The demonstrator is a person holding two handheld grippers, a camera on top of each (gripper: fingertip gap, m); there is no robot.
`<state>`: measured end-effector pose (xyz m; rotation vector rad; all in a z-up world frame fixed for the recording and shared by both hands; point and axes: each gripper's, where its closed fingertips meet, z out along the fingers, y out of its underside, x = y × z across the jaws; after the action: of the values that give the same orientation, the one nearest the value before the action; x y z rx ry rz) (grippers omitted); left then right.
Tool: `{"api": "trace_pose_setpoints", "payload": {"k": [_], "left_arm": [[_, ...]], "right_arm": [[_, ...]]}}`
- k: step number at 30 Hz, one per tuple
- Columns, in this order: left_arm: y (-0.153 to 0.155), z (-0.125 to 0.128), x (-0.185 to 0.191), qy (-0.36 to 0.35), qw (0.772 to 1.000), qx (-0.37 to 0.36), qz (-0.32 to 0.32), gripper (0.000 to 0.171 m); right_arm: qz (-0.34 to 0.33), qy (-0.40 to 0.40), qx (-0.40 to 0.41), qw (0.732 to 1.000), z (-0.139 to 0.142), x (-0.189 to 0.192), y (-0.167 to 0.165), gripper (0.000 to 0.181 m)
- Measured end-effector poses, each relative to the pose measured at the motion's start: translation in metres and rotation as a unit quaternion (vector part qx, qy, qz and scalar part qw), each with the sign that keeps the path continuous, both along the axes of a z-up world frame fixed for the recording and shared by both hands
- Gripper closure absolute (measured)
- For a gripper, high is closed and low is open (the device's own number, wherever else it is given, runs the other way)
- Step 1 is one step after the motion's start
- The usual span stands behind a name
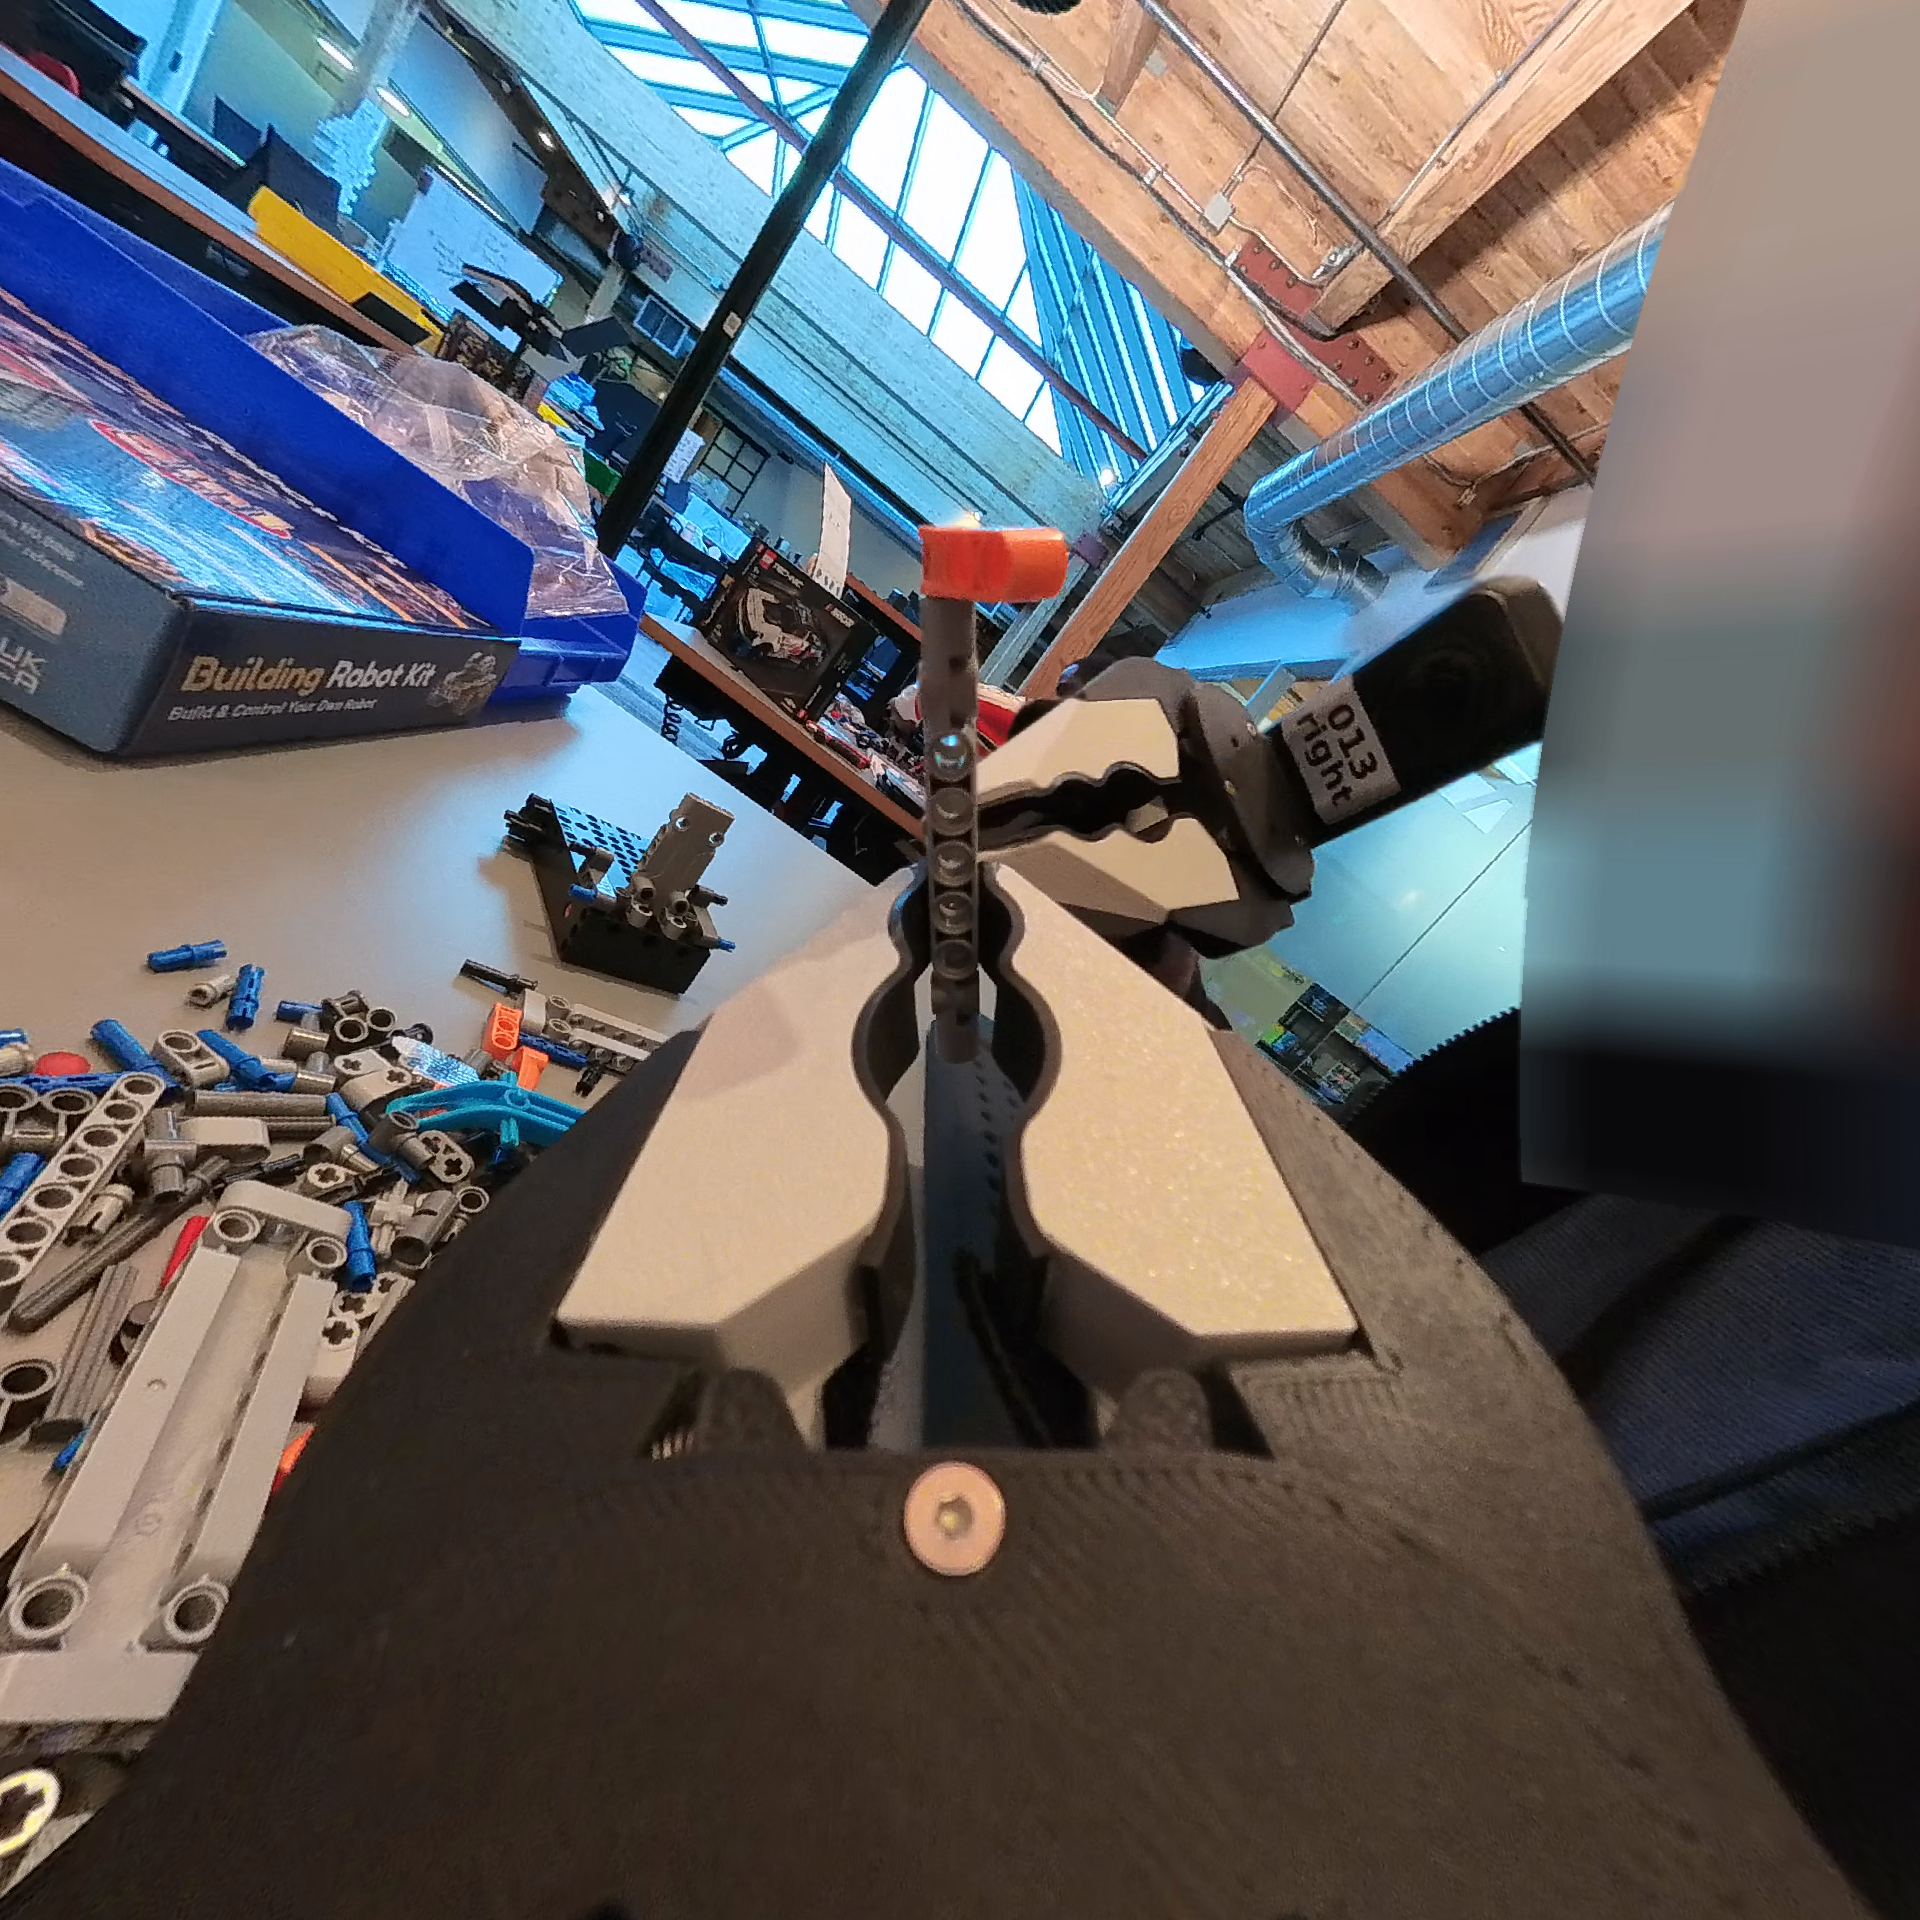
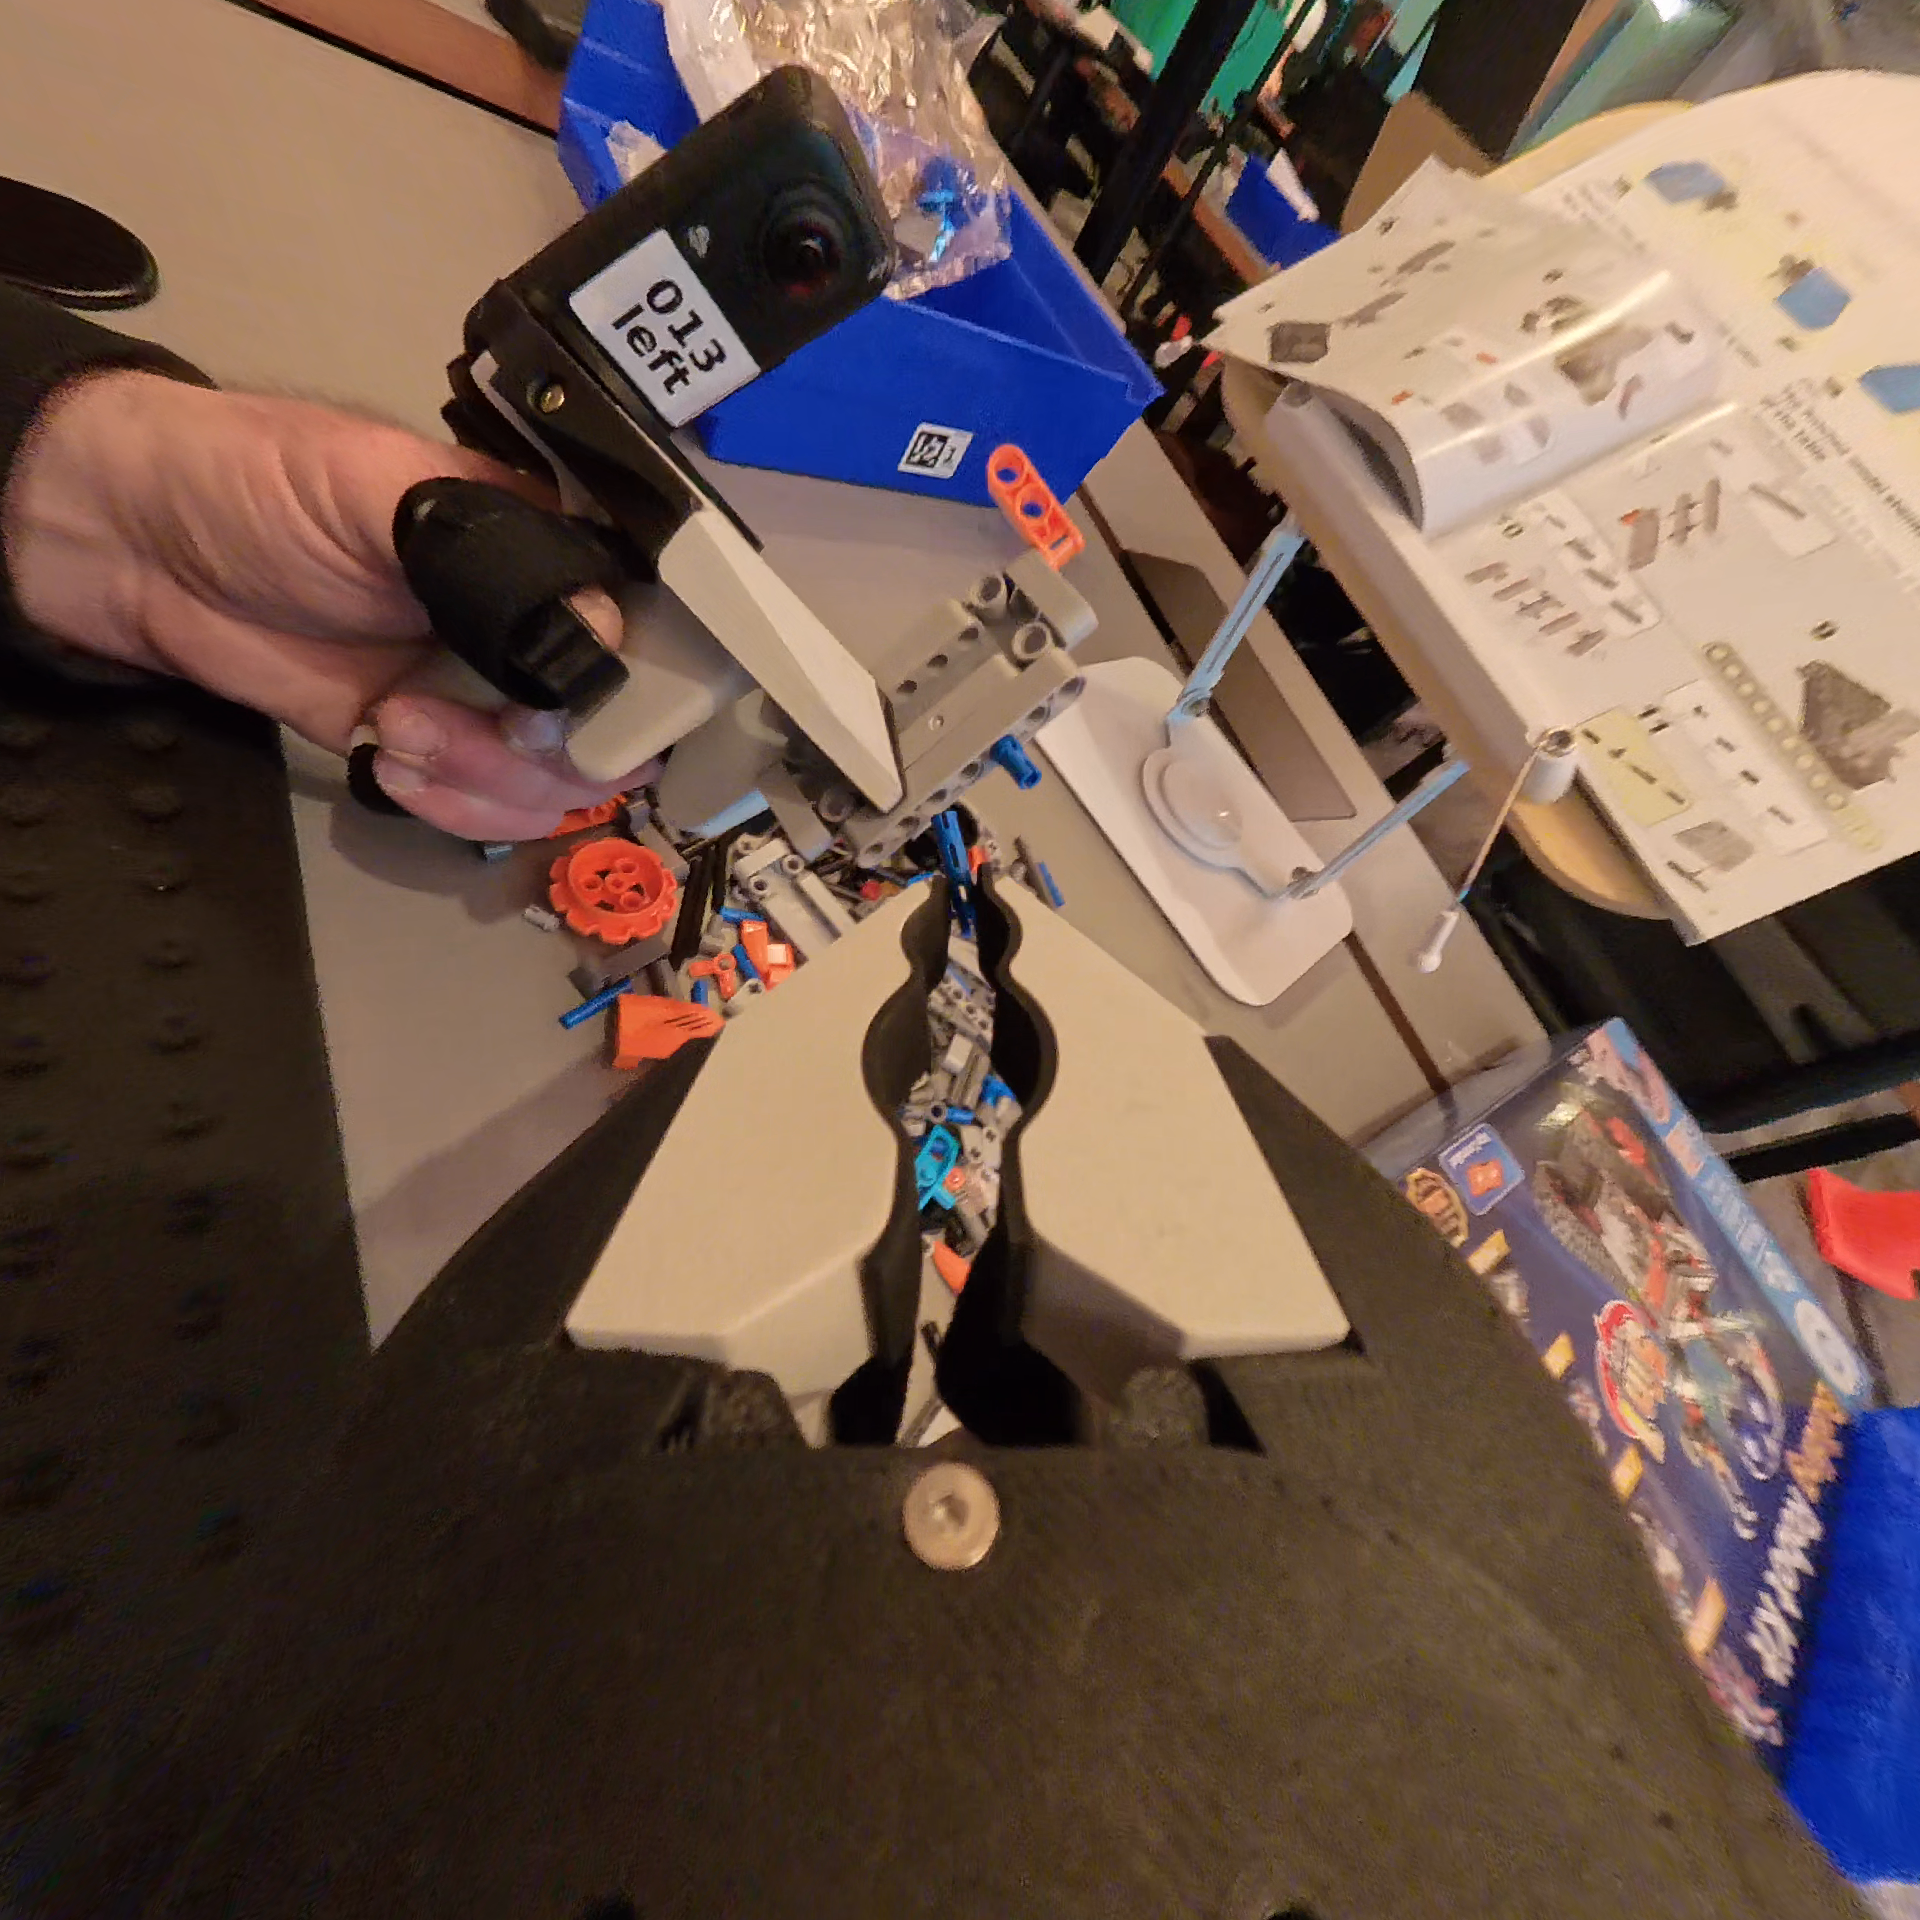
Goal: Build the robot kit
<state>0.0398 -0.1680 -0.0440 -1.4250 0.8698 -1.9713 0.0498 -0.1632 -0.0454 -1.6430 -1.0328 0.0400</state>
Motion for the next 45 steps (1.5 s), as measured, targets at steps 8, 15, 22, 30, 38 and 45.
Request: {"api": "trace_pose_setpoints", "payload": {"k": [8, 15, 22, 30, 38, 45], "left_arm": [[0.002, -0.002, 0.002, 0.005, 1.000, -0.006, 0.000, 0.166], [0.003, -0.006, 0.002, 0.014, 1.000, -0.009, 0.000, 0.166], [0.003, -0.011, 0.002, 0.030, 1.000, 0.000, 0.000, 0.166], [-0.003, -0.012, 0.003, 0.036, 0.999, 0.000, -0.022, 0.166], [-0.010, -0.016, 0.004, 0.048, 0.998, 0.002, -0.047, 0.166], [-0.018, -0.017, 0.004, 0.050, 0.996, 0.004, -0.071, 0.165]], "right_arm": [[-0.015, -0.047, 0.043, 0.998, -0.002, -0.002, 0.003, 0.179], [-0.025, -0.130, 0.088, 0.987, -0.005, -0.003, 0.003, 0.179], [-0.002, -0.183, 0.104, 0.978, -0.008, -0.003, 0.001, 0.179], [0.045, -0.203, 0.096, 0.973, -0.009, -0.003, -0.005, 0.179], [0.093, -0.225, 0.083, 0.966, -0.013, -0.002, -0.013, 0.179], [0.121, -0.217, 0.073, 0.966, -0.014, -0.001, -0.019, 0.180]]}}
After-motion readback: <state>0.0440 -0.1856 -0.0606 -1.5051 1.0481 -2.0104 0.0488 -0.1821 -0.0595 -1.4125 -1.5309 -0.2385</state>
